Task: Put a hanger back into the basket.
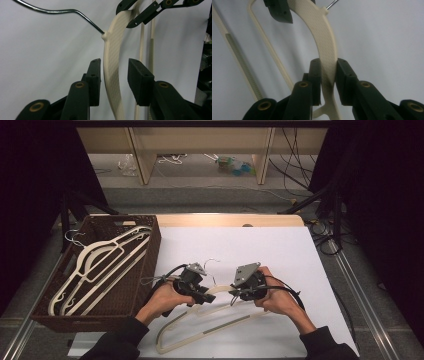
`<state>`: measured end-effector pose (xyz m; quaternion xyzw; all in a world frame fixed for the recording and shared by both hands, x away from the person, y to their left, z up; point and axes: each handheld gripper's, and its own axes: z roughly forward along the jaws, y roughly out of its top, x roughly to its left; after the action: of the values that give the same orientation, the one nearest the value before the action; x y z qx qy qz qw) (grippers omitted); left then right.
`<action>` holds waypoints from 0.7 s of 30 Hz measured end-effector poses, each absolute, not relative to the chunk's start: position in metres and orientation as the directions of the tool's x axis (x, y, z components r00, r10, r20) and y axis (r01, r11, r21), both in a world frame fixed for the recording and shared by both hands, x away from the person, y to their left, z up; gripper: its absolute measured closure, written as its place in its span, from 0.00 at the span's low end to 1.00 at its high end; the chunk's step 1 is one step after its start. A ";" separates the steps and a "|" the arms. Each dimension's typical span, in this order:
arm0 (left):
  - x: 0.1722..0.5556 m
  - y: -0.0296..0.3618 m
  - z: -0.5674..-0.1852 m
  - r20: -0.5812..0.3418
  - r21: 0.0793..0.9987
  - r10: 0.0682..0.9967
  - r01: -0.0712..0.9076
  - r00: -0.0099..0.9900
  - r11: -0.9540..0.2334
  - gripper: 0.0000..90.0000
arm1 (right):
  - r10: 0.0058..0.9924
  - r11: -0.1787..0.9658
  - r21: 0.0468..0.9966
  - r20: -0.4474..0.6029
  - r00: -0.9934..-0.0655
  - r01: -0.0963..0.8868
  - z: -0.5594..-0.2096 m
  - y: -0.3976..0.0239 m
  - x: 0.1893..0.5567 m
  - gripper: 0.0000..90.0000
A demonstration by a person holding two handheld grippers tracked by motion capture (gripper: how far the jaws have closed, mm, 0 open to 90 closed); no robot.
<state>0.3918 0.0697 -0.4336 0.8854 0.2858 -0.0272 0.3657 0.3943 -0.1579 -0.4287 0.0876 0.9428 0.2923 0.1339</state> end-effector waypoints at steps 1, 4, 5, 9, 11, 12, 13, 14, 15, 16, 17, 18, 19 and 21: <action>0.392 0.069 -0.433 -0.261 0.633 0.484 0.526 0.835 -0.567 0.71 | 0.238 0.812 0.578 -0.204 -0.949 0.080 -0.428 -0.158 0.393 0.85; 0.392 0.067 -0.432 -0.284 0.647 0.471 0.529 0.835 -0.549 0.74 | 0.230 0.809 0.584 -0.206 -0.951 0.069 -0.426 -0.158 0.391 0.85; 0.392 0.066 -0.432 -0.294 0.650 0.467 0.533 0.834 -0.543 0.75 | 0.228 0.810 0.583 -0.209 -0.951 0.066 -0.425 -0.158 0.390 0.85; 0.392 0.067 -0.431 -0.302 0.663 0.474 0.540 0.827 -0.518 0.83 | 0.221 0.807 0.588 -0.210 -0.952 0.058 -0.424 -0.158 0.387 0.85; 0.392 0.068 -0.430 -0.318 0.659 0.475 0.552 0.820 -0.511 0.86 | 0.219 0.804 0.592 -0.211 -0.952 0.054 -0.424 -0.159 0.387 0.85; 0.391 0.067 -0.429 -0.322 0.662 0.475 0.553 0.819 -0.506 0.86 | 0.219 0.803 0.594 -0.216 -0.952 0.050 -0.423 -0.159 0.386 0.85; 0.390 0.068 -0.428 -0.332 0.655 0.466 0.556 0.820 -0.511 0.87 | 0.217 0.801 0.597 -0.213 -0.953 0.049 -0.423 -0.160 0.386 0.85; 0.389 0.068 -0.428 -0.339 0.658 0.465 0.559 0.818 -0.505 0.88 | 0.224 0.796 0.603 -0.210 -0.952 0.054 -0.422 -0.160 0.384 0.84; 0.388 0.067 -0.427 -0.343 0.660 0.461 0.559 0.818 -0.502 0.89 | 0.224 0.791 0.609 -0.208 -0.952 0.053 -0.422 -0.161 0.384 0.83; 0.386 0.067 -0.424 -0.350 0.660 0.457 0.561 0.818 -0.500 0.90 | 0.237 0.782 0.621 -0.199 -0.951 0.065 -0.421 -0.162 0.383 0.82; 0.386 0.067 -0.422 -0.342 0.653 0.454 0.556 0.822 -0.514 0.90 | 0.251 0.769 0.635 -0.190 -0.949 0.076 -0.419 -0.165 0.382 0.78; 0.384 0.067 -0.421 -0.353 0.667 0.448 0.556 0.822 -0.496 0.91 | 0.270 0.759 0.645 -0.188 -0.944 0.089 -0.417 -0.168 0.381 0.74; 0.383 0.067 -0.420 -0.358 0.675 0.442 0.555 0.822 -0.485 0.92 | 0.292 0.749 0.654 -0.184 -0.939 0.105 -0.415 -0.171 0.380 0.72; 0.381 0.066 -0.415 -0.351 0.683 0.439 0.547 0.827 -0.484 0.93 | 0.326 0.724 0.679 -0.188 -0.927 0.117 -0.409 -0.179 0.376 0.67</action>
<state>0.3809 0.0664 -0.4149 0.8589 0.2869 -0.0643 0.4193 0.3763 -0.1786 -0.4087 0.1207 0.9166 0.3510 0.1485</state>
